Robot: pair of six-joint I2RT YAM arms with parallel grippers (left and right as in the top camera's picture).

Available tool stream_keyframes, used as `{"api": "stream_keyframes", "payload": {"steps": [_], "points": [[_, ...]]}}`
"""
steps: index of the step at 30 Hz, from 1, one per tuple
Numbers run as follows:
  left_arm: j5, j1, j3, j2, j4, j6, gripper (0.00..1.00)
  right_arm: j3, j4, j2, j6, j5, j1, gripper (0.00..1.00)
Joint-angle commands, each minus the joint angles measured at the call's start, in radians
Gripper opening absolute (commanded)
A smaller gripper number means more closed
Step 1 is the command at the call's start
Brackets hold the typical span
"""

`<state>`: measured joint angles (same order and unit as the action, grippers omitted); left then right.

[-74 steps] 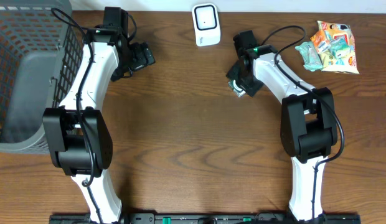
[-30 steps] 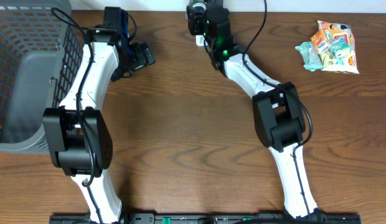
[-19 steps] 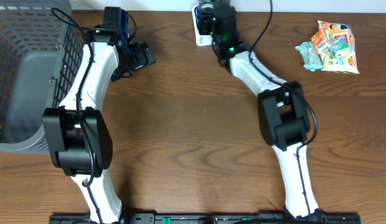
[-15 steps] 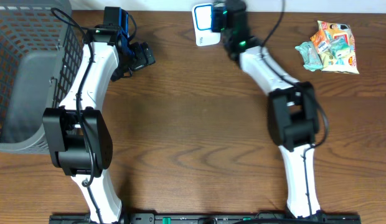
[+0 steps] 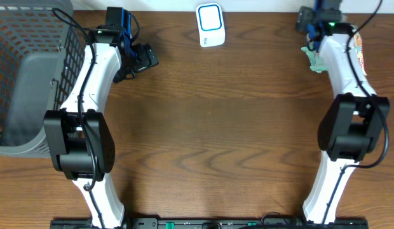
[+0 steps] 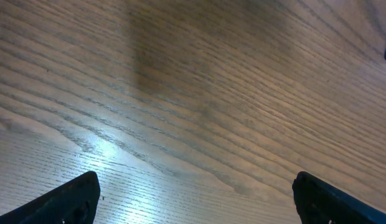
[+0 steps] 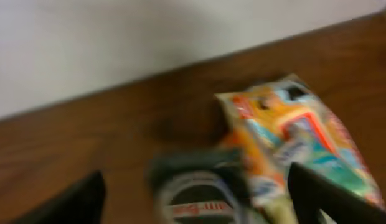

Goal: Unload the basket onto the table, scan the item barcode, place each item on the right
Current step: 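Carry the tin right and drop it beside the snack bag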

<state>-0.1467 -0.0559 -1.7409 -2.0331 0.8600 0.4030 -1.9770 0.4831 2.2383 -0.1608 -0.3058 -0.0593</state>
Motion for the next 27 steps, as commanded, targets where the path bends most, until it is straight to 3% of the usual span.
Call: {"api": "stream_keyframes", "payload": {"steps": [1,11,19,27], "points": [[0.013,0.0,0.01,0.005,0.003,-0.009,0.98,-0.005,0.029,-0.003,-0.003,0.005,-0.012,0.99],[0.013,0.0,0.01,0.005,0.003,-0.009,0.98,-0.005,0.224,-0.052,-0.003,0.016,-0.016,0.99],[0.013,0.0,0.01,0.005,0.003,-0.009,0.98,-0.005,0.482,-0.196,-0.003,0.216,-0.01,0.99],[0.013,0.0,0.01,0.005,0.003,-0.009,0.98,0.039,0.616,-0.332,-0.01,0.318,0.029,0.99]]}}
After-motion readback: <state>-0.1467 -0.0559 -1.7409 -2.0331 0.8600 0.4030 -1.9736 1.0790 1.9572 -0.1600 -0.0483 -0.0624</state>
